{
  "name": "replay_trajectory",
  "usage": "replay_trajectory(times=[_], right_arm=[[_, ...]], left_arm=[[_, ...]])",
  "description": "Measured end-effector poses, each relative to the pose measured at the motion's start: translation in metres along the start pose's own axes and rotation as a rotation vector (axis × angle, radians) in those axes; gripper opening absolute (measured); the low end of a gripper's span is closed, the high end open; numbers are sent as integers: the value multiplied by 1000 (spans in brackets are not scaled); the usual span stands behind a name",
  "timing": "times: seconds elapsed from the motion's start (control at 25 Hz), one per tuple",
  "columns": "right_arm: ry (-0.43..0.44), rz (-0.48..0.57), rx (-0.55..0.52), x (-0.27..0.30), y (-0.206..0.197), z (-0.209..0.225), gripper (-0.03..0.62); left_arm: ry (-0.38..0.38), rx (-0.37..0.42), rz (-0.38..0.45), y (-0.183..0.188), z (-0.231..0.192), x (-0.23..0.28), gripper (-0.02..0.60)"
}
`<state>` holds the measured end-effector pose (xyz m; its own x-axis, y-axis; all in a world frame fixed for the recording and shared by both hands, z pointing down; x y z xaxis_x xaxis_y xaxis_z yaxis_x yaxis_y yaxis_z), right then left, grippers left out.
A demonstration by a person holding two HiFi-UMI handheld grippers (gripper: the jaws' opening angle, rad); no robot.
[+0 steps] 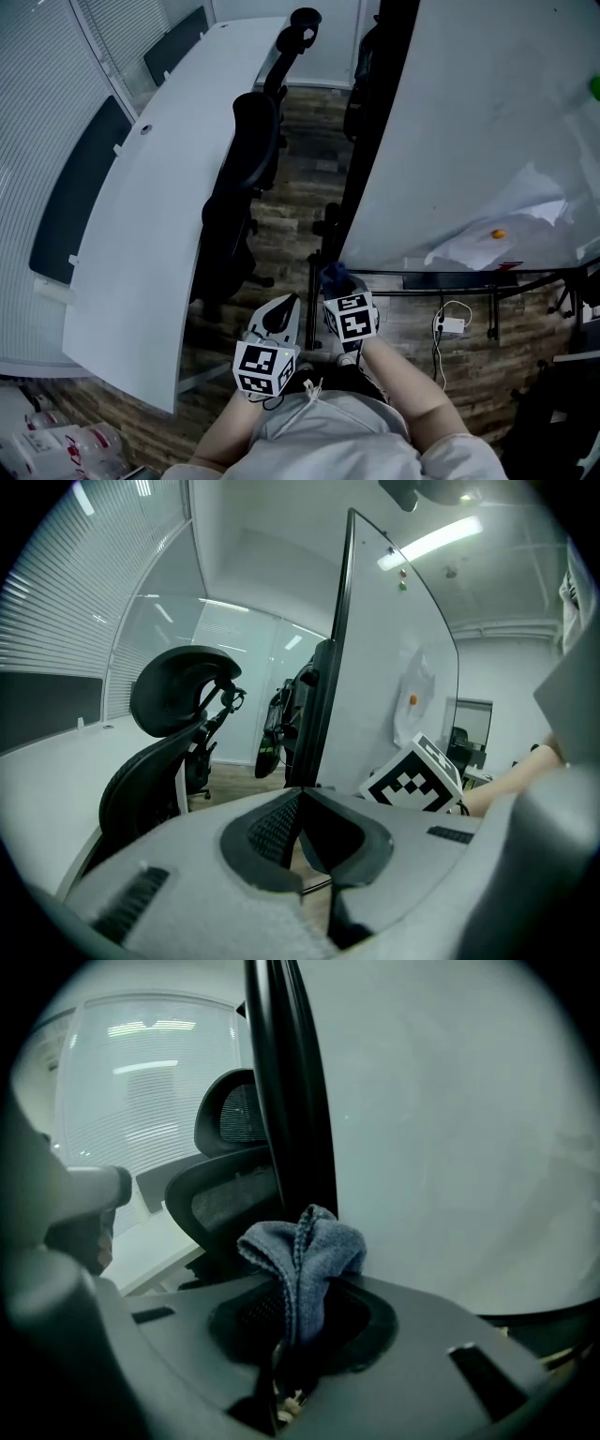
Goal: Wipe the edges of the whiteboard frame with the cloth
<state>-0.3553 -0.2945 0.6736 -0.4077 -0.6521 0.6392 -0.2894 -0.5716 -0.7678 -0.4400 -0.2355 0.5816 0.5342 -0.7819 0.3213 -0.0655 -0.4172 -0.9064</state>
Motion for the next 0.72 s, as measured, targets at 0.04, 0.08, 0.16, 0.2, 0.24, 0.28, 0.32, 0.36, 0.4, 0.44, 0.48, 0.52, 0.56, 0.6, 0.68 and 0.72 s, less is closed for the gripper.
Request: replay_trajectory(times=[0.04,0.08,0.16,0.2,0.24,0.28,0.32,0.36,0.4,0.44,0.48,0.52,0.56,0.6,0.68,0.72], right_arm=[[-7,2,0,-2,2,0,67],[-14,7,-4,-4,5,0,67],[-21,27,-14,-10,14,-1,67],[-20,38,-17,-13,19,-2,67],[-16,48,-15,-17,24,-2,67],[-10,57,-9,-21,29,-2,67],[-2,65,0,-26,35,-3,67],[6,73,6,-32,42,-3,67],[12,81,5,-37,49,-3,67],[17,90,-4,-43,56,-3,67],[18,98,-16,-49,63,-4,67],[18,107,-30,-55,70,-4,67],[17,117,-43,-61,78,-5,67],[14,126,-55,-67,85,-4,67],[12,134,-74,-78,100,-4,67],[16,134,-77,-83,107,-5,67]], left_arm=[[-4,3,2,1,1,-1,18],[-7,5,5,3,3,-1,18],[-12,10,13,7,4,-1,18],[-12,12,16,9,4,-2,18],[-12,12,18,10,5,-3,18],[-12,9,20,12,5,-3,18],[-12,3,22,15,5,-3,18],[-14,-5,24,20,6,-3,18],[-18,-13,29,25,7,-3,18],[-22,-19,38,31,8,-3,18],[-24,-18,49,38,9,-3,18],[-25,-14,62,46,10,-4,18],[-25,-6,75,53,12,-4,18],[-27,2,89,61,13,-5,18],[-38,14,114,76,17,-5,18],[-47,17,123,83,20,-5,18]])
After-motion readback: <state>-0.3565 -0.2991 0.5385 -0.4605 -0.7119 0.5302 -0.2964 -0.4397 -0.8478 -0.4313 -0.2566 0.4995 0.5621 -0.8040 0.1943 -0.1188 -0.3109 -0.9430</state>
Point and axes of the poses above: the fingertips, and each gripper's own axes: x forward along the fingers, z to its right, y out of its top, the point moved 1 cm from there along -x, backward along the fingers, and after that the axes turned 5 degrees about -x, right-handed, at the moved point
